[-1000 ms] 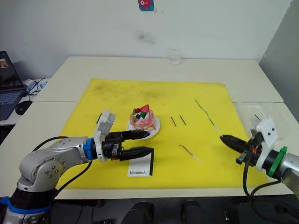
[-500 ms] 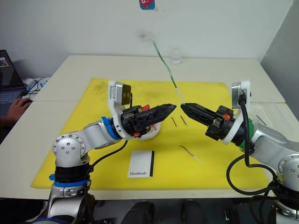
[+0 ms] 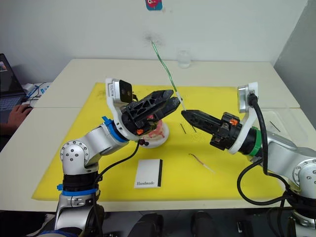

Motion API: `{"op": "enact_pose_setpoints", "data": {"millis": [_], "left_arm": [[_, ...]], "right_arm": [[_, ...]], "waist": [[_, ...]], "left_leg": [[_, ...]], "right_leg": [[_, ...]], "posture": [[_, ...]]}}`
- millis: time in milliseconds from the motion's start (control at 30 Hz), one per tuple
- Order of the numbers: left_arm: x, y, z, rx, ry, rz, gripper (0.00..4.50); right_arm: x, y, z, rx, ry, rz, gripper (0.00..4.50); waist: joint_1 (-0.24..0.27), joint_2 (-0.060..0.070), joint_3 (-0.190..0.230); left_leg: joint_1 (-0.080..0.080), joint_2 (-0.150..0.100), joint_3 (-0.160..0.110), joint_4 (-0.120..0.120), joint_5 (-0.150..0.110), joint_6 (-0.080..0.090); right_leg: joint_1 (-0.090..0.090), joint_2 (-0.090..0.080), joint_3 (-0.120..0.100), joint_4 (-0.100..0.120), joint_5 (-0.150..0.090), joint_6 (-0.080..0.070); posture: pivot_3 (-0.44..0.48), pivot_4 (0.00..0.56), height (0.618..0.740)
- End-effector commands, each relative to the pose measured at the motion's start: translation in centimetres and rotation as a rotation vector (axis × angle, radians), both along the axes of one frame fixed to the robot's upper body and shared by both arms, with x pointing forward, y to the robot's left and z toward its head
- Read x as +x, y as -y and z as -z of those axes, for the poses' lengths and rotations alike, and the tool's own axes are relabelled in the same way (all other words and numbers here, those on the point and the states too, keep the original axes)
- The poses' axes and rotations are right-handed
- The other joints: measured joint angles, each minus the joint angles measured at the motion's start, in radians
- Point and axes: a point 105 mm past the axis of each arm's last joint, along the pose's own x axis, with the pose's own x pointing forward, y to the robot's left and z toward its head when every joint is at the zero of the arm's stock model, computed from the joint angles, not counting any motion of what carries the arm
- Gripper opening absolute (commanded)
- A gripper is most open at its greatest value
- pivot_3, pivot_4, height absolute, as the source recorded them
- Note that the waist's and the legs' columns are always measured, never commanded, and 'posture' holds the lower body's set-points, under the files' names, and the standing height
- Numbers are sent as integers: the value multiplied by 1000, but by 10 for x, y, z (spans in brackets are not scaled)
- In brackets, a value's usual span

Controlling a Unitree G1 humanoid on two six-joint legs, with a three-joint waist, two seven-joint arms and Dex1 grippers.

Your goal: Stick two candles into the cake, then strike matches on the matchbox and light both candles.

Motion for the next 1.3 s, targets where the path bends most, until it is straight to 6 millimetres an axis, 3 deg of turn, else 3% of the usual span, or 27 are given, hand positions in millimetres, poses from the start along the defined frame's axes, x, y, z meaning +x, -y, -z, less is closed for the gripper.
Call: {"op": "enact_pose_setpoints", "data": {"millis": [33, 400, 533, 633, 800, 900, 1033, 1233, 1300], "left_arm": [[-6, 1, -11, -38, 32, 28, 3065], [-8, 3, -8, -24, 36, 48, 50], [-10, 3, -7, -16, 42, 55, 50], [-10, 1, -6, -12, 49, 54, 0], [-8, -4, -8, 30, 111, -3, 0], [-3, -14, -20, 118, 236, -116, 0], [3, -42, -36, 299, 425, -293, 0], [32, -96, -30, 643, 616, -588, 0], [44, -116, -19, 719, 633, -676, 0]], "right_arm": [[-7, -3, -6, 18, 24, -19, 0], [-9, -4, -2, 13, 9, -28, 0], [-10, -4, -2, 30, -10, -40, 0], [-8, -2, -2, 37, -16, -26, 543], [-8, 3, -1, -8, 3, -12, 2179], [-9, 11, 7, -208, 110, 21, 3117], [-11, 18, 11, -459, 294, 34, 4475], [-8, 17, 15, -611, 475, 12, 4475], [-6, 11, 16, -623, 524, -6, 4475]], "waist": [[0, 0, 0], [0, 0, 0], [0, 0, 0], [0, 0, 0], [0, 0, 0], [1, 0, 0], [-1, 0, 0], [0, 0, 1], [1, 0, 1]], "left_leg": [[0, 0, 0, 0, 0, 0], [0, 0, 0, 0, 0, 0], [-1, 0, 0, 0, 0, 0], [-1, 0, 0, 0, 0, 0], [-1, 0, 0, -1, 0, 0], [-1, 0, 0, -1, 0, 0], [-2, 1, 0, -2, 0, 0], [-2, 3, 0, -4, 0, 0], [-2, 3, 0, -4, 0, 0]], "right_leg": [[0, 0, 0, 0, 0, 0], [0, 0, 0, -1, 0, 0], [0, 0, 0, -1, 0, 0], [0, 0, 0, -2, 0, 0], [0, 0, 0, -2, 0, 0], [0, 0, 0, -3, 0, 0], [-1, 5, 0, -5, 0, 0], [-2, 7, 0, -7, -1, -1], [-1, 6, 0, -8, -1, -1]], "posture": [[0, 150, 740], [0, 150, 740], [0, 150, 740], [0, 150, 740], [0, 150, 740], [0, 150, 740], [0, 150, 740], [0, 150, 740], [0, 150, 740]]}}
